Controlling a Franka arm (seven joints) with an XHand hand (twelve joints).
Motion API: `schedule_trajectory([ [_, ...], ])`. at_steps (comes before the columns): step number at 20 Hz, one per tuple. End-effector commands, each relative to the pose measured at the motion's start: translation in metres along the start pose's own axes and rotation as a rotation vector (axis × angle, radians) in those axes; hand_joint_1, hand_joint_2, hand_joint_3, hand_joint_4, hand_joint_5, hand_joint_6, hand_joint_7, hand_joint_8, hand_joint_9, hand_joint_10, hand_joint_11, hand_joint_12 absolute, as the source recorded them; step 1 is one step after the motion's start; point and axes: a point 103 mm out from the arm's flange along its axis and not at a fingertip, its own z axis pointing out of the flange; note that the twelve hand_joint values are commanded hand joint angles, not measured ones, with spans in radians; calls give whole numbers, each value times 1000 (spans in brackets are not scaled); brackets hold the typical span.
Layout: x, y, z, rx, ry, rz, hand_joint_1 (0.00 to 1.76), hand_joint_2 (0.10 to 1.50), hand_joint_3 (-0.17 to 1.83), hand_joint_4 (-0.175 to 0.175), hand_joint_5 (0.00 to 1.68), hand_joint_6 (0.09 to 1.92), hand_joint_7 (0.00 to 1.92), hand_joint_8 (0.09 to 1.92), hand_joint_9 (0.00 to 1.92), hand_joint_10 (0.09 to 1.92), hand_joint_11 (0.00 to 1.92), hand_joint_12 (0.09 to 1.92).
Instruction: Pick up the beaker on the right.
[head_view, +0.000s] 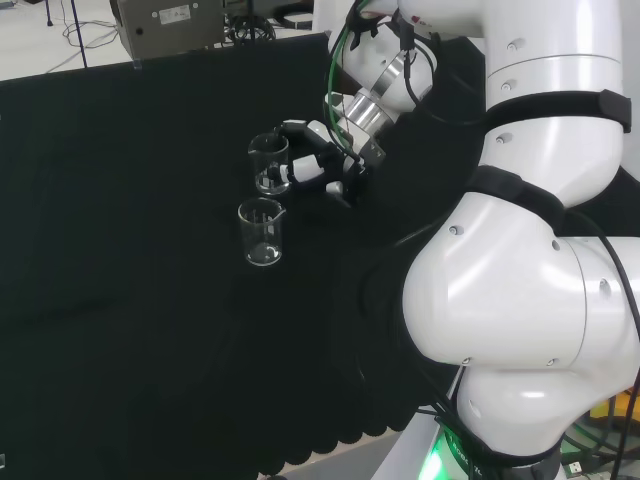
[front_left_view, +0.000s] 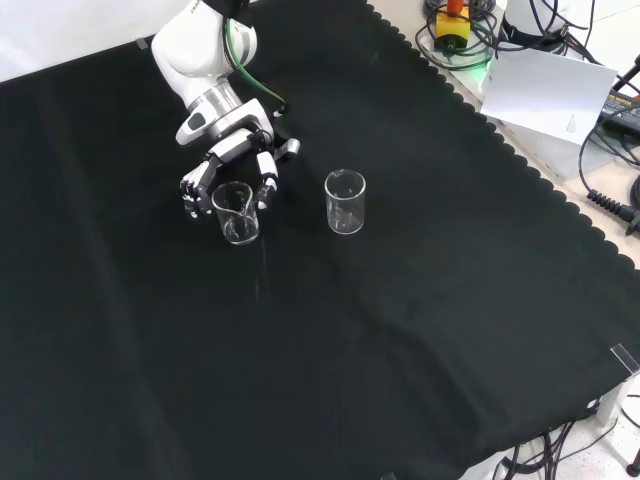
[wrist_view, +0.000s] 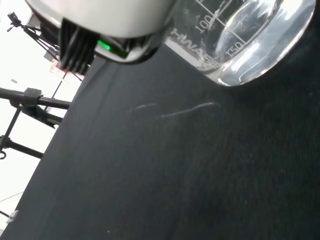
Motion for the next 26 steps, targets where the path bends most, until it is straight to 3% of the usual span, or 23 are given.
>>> schedule_trajectory([
  [1, 6, 3, 1, 27, -4, -30, 1027, 506, 752, -60, 460, 982, 251, 721, 397, 643, 27, 1406],
  [4, 9, 4, 8, 39, -6, -32, 1016, 493, 762, -61, 385, 937, 231, 717, 379, 641, 22, 1407],
  [8, 12, 6, 15, 55, 2, -33, 1002, 474, 777, -67, 304, 730, 190, 726, 338, 661, 5, 1409],
  [12, 15, 10, 20, 77, 12, -34, 976, 473, 749, -66, 297, 508, 116, 709, 261, 676, 0, 1373],
  [17, 4, 15, 11, 62, 29, -28, 967, 476, 734, -62, 371, 473, 120, 707, 257, 684, 0, 1358],
  [19, 1, 14, 7, 30, 5, -2, 1051, 602, 673, -47, 760, 758, 483, 753, 608, 663, 317, 1318],
  [20, 5, 13, 9, 8, -13, 16, 1106, 681, 623, -91, 919, 837, 693, 783, 811, 631, 569, 1226],
  [21, 12, 11, 13, -14, -39, 37, 1172, 708, 621, -57, 1005, 904, 917, 782, 996, 629, 818, 1101],
  [22, 17, 10, 15, -35, -56, 46, 1225, 682, 681, -49, 1053, 937, 1089, 779, 1153, 642, 1003, 985],
  [24, 30, 8, 17, -70, -67, 43, 1287, 590, 824, -89, 1120, 922, 1295, 741, 1352, 649, 1197, 851],
  [26, 45, 7, 13, -105, -79, 18, 1309, 589, 801, -137, 1172, 841, 1330, 711, 1449, 611, 1262, 790],
])
